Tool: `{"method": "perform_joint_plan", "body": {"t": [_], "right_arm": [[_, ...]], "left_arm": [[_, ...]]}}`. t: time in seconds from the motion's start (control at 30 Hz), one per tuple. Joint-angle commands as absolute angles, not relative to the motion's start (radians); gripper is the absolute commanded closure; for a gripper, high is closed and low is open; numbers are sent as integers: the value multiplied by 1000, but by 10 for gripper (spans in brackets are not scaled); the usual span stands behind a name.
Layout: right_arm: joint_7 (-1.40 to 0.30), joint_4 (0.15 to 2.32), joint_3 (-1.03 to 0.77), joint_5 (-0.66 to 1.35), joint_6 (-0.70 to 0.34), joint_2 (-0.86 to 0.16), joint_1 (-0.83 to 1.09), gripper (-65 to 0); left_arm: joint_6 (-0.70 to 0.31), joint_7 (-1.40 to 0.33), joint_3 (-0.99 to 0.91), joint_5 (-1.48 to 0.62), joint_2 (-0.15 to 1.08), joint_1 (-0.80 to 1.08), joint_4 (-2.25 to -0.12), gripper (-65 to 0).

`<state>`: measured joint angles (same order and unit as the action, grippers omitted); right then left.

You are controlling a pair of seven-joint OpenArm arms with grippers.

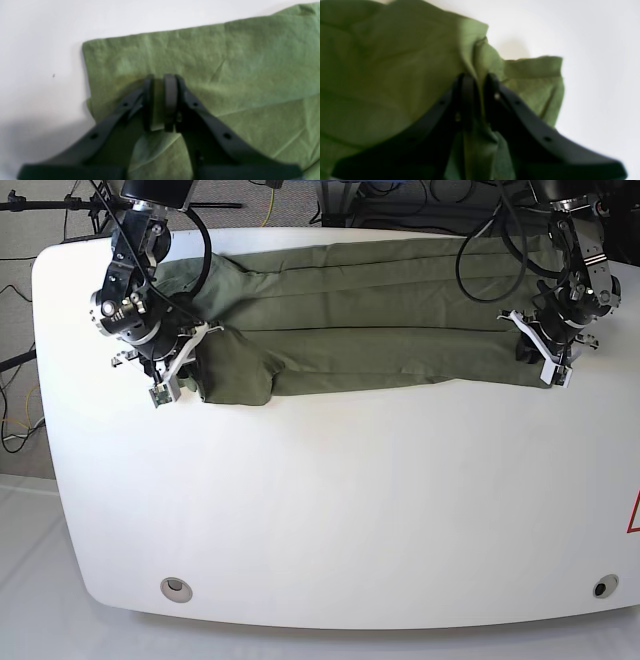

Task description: Fold the T-shirt properly

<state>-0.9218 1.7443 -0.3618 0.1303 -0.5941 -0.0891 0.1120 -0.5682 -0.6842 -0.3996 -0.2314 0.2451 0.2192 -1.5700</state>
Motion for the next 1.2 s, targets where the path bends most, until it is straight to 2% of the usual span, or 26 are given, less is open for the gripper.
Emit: {"method": "perform_joint_plan", "body": {"t": [0.0,0.2,0.33,0.47,0.67,0.93,1.17], "right_arm": [[-902,1738,-367,138,-588,-109,84,-203],[-910,1764,-367,145,-584,-107,85,-351],[-912,1781,-369,152,-588,-106,89,-384],[-912,1796,-372,158,-591,-107,90,-384],[-902,1824,-374,177,-599,-110,92,-343],[-885,1810,-366,160,-610,-113,97,-148],[-855,1798,-362,157,-622,-115,104,-124]], "left_arm": [[-566,-661,-407,-242,262,216,-1587,-90],[-563,-665,-404,-238,260,223,-1587,-72],[-565,-665,-403,-238,260,223,-1589,-48],[-564,-668,-403,-240,260,223,-1589,-40],[-560,-677,-405,-237,260,221,-1586,-37],[-562,-677,-405,-234,257,223,-1590,-34],[-562,-673,-403,-236,254,221,-1603,-34]]}}
